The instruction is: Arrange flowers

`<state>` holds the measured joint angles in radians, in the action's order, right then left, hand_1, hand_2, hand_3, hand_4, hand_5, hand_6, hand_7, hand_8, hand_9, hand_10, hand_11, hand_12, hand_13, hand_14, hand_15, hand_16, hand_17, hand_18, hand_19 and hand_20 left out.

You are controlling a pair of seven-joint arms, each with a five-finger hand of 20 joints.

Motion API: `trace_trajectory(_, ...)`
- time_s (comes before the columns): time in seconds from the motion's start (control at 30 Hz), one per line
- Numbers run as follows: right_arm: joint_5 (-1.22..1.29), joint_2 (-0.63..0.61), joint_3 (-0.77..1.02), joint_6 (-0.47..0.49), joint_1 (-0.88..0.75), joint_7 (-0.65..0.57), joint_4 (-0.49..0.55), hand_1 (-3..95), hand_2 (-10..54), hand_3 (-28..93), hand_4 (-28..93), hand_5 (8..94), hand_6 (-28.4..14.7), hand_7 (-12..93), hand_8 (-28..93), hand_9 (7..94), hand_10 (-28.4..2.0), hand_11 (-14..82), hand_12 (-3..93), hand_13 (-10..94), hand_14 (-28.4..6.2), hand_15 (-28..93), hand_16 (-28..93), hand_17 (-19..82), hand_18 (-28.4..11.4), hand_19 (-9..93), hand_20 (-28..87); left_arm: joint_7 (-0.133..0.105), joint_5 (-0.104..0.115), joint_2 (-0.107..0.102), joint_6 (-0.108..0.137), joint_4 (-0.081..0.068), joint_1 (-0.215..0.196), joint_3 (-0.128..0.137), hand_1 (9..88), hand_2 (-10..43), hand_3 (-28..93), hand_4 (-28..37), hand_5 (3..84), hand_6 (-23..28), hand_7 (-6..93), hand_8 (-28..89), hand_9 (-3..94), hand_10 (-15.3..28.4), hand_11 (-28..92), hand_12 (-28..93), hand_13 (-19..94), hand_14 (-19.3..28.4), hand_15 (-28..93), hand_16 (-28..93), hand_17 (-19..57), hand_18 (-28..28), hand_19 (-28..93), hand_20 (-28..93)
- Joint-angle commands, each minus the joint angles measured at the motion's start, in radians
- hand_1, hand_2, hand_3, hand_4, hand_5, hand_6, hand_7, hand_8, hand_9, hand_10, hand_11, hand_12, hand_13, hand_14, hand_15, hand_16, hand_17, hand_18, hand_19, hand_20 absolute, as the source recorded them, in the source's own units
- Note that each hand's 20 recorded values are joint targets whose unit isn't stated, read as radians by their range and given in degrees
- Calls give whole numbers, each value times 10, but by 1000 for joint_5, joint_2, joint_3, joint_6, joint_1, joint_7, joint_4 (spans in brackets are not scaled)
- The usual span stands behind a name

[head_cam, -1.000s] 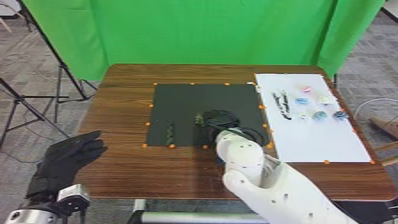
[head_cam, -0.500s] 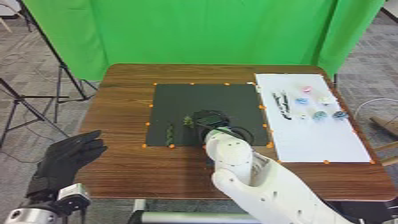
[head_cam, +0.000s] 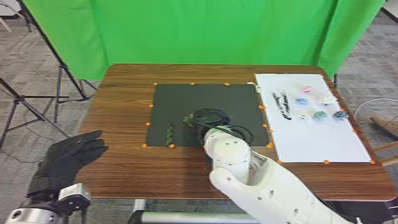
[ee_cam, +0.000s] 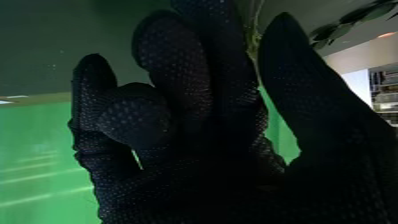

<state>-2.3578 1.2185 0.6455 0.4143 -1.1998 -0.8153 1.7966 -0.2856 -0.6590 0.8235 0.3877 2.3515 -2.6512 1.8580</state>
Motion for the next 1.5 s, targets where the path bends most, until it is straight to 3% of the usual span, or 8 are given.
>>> trace_trajectory(0.03,40,-27,16,-48,-11,19,51,309,12,742,-224,873,-39,206,-101,815,-175,477,290,730,-166,786,279,289,-284,900,141,-14,6,9,6,12,-33,7,286,73,802,-119,485,151,146,-86,407,230,390,98,299,284,642,-143,-77,223,593,247)
trace_trajectory(0.3,-36,-63,-2,-11,-2,44,125,205,52,728,-223,873,-53,206,-102,794,-196,492,290,728,-178,793,278,306,-284,890,125,-19,10,-2,14,16,-43,9,280,78,804,-119,484,146,153,-93,409,224,386,94,302,282,638,-138,-77,223,592,250)
trace_trajectory(0.4,-54,-78,3,42,3,33,138,204,51,726,-225,869,-62,199,-102,786,-205,491,289,726,-180,795,281,308,-284,890,120,-50,42,-36,38,17,-65,7,279,80,804,-120,484,145,156,-94,409,223,386,94,302,281,637,-137,-77,223,591,252)
trace_trajectory(0.7,24,-199,157,-32,-42,54,195,182,86,696,-208,782,-88,164,-94,709,-243,464,279,661,-214,782,269,275,-284,849,72,-63,41,-27,40,13,-66,-1,277,79,806,-121,484,147,154,-94,409,225,386,93,300,283,637,-134,-76,223,589,255)
trace_trajectory(0.97,61,-245,245,-152,-14,30,39,203,76,739,-211,693,-102,148,-102,614,-259,508,282,593,-219,796,245,243,-284,857,44,-70,49,-44,42,3,-29,-37,277,79,802,-125,481,148,148,-89,406,226,385,96,297,284,636,-134,-76,223,588,257)
trace_trajectory(1.2,10,-194,200,-141,65,-61,-113,215,54,757,-222,695,-109,142,-105,595,-263,484,267,553,-229,783,224,239,-284,857,34,-64,51,-58,37,-6,11,-72,277,79,799,-125,480,149,146,-88,408,228,390,98,313,284,645,-134,-75,223,587,257)
trace_trajectory(1.37,-6,-193,224,-115,60,-104,-146,213,39,767,-231,630,-150,104,-98,550,-282,462,252,506,-252,788,195,239,-284,868,1,-46,32,-34,25,-8,22,-75,278,79,796,-126,479,149,147,-87,406,228,392,97,308,284,645,-138,-75,222,586,257)
trace_trajectory(1.5,-5,-210,253,-112,39,-121,-155,211,35,772,-235,578,-182,73,-83,526,-284,462,255,481,-264,801,182,240,-284,887,-45,-68,50,-49,37,-7,4,-75,278,78,796,-124,478,149,147,-87,405,227,392,96,304,284,644,-138,-74,222,587,257)
